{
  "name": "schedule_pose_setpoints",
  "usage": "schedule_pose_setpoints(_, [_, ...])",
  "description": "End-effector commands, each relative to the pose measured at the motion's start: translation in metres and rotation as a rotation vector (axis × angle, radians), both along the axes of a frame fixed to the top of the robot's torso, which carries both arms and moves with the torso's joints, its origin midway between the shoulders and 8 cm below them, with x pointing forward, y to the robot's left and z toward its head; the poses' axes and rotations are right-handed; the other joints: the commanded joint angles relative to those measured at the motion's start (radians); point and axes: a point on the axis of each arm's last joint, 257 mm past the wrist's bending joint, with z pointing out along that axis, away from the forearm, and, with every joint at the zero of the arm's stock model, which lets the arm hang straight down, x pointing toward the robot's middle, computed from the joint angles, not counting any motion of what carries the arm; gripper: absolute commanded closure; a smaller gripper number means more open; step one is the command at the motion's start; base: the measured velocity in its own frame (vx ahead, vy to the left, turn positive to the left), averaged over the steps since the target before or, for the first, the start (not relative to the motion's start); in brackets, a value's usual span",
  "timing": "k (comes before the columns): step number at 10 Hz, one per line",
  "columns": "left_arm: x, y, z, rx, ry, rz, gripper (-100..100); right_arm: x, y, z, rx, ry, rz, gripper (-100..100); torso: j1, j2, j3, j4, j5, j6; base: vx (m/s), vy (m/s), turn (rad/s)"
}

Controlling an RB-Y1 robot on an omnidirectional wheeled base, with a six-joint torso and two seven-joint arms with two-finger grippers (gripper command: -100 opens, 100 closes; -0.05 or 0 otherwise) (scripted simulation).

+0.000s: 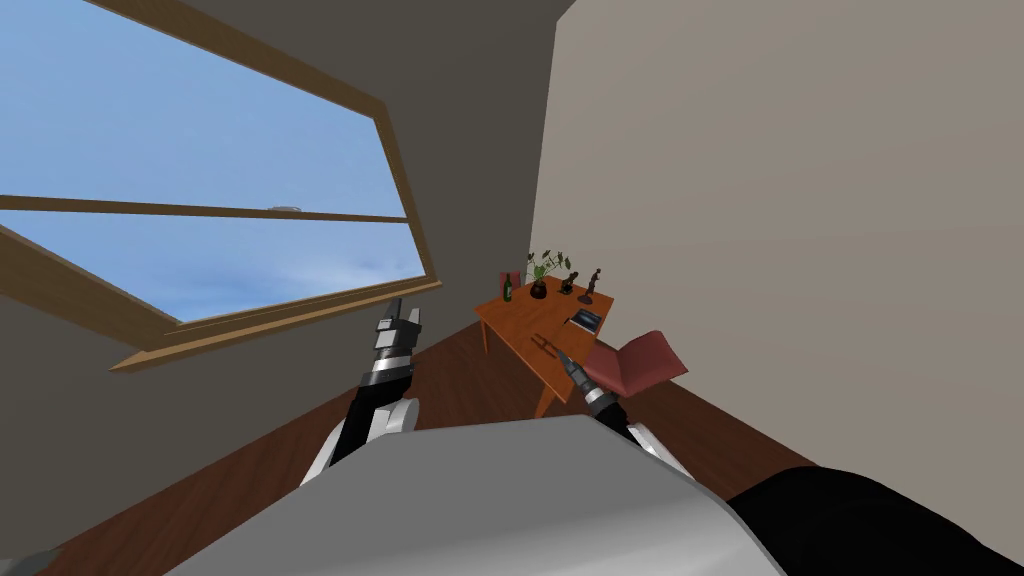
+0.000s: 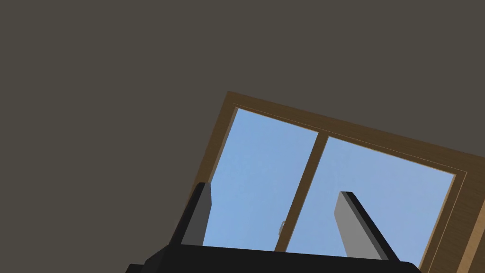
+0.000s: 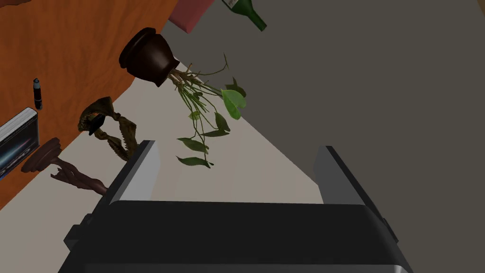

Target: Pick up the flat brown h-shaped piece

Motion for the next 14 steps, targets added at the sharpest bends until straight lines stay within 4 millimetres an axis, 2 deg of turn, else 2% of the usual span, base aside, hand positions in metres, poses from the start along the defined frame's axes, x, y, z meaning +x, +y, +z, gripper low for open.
schedule_pose_setpoints(1, [0.000, 0.000, 0.000, 0.000, 0.000, 0.000, 0, -0.009, -0.007, -0.021, -0.035, 0.043, 0.004, -100, 0.000, 0.000, 0.000, 0.000, 0.000, 0.000, 0.030, 0.052, 0.081])
schedule_pose_setpoints(3, [0.000, 0.000, 0.000, 0.000, 0.000, 0.000, 0, -0.022, -0.014, -0.046, -0.098, 0.100, 0.024, -100, -0.001, 0.001, 0.000, 0.000, 0.000, 0.000, 0.036, 0.057, 0.119])
schedule_pose_setpoints(4, [0.000, 0.000, 0.000, 0.000, 0.000, 0.000, 0, -0.035, -0.020, -0.065, -0.158, 0.144, 0.051, -100, -0.001, 0.001, 0.000, 0.000, 0.000, 0.000, 0.051, 0.057, 0.182])
schedule_pose_setpoints(5, [0.000, 0.000, 0.000, 0.000, 0.000, 0.000, 0, -0.039, -0.026, -0.075, -0.163, 0.167, 0.042, -100, -0.001, 0.000, 0.000, 0.000, 0.000, 0.000, 0.048, 0.043, 0.086])
schedule_pose_setpoints(6, [0.000, 0.000, 0.000, 0.000, 0.000, 0.000, 0, -0.039, -0.026, -0.075, -0.163, 0.167, 0.042, -100, -0.002, 0.000, 0.000, 0.000, 0.000, 0.000, 0.024, 0.020, -0.007])
schedule_pose_setpoints(7, [0.000, 0.000, 0.000, 0.000, 0.000, 0.000, 0, -0.054, -0.034, -0.094, -0.224, 0.214, 0.070, -100, -0.003, 0.001, 0.001, 0.000, -0.001, 0.001, 0.054, 0.044, 0.178])
schedule_pose_setpoints(8, [0.000, 0.000, 0.000, 0.000, 0.000, 0.000, 0, -0.058, -0.038, -0.101, -0.227, 0.230, 0.064, -100, -0.002, 0.000, 0.000, 0.000, 0.000, 0.000, 0.050, 0.051, 0.086])
schedule_pose_setpoints(9, [0.000, 0.000, 0.000, 0.000, 0.000, 0.000, 0, -0.075, -0.047, -0.120, -0.289, 0.279, 0.092, -100, -0.002, 0.000, 0.000, 0.000, 0.000, 0.000, 0.056, 0.072, 0.149])
schedule_pose_setpoints(10, [0.000, 0.000, 0.000, 0.000, 0.000, 0.000, 0, -0.078, -0.052, -0.125, -0.292, 0.293, 0.087, -100, 0.000, 0.000, 0.000, 0.000, 0.000, 0.000, 0.050, 0.063, 0.100])
schedule_pose_setpoints(11, [0.000, 0.000, 0.000, 0.000, 0.000, 0.000, 0, -0.097, -0.062, -0.143, -0.353, 0.341, 0.118, -100, -0.001, 0.000, 0.000, 0.000, 0.000, 0.000, 0.061, 0.068, 0.190])
schedule_pose_setpoints(12, [0.000, 0.000, 0.000, 0.000, 0.000, 0.000, 0, -0.101, -0.067, -0.148, -0.356, 0.357, 0.112, -100, 0.000, 0.000, 0.000, 0.000, 0.000, 0.000, 0.064, 0.044, 0.089])
schedule_pose_setpoints(13, [0.000, 0.000, 0.000, 0.000, 0.000, 0.000, 0, -0.119, -0.076, -0.162, -0.415, 0.399, 0.146, -100, -0.001, -0.001, 0.000, 0.000, 0.000, 0.001, 0.083, 0.056, 0.186])
schedule_pose_setpoints(14, [0.000, 0.000, 0.000, 0.000, 0.000, 0.000, 0, -0.126, -0.083, -0.169, -0.420, 0.422, 0.137, -100, -0.001, -0.002, -0.001, 0.000, 0.000, 0.000, 0.070, 0.043, 0.075])
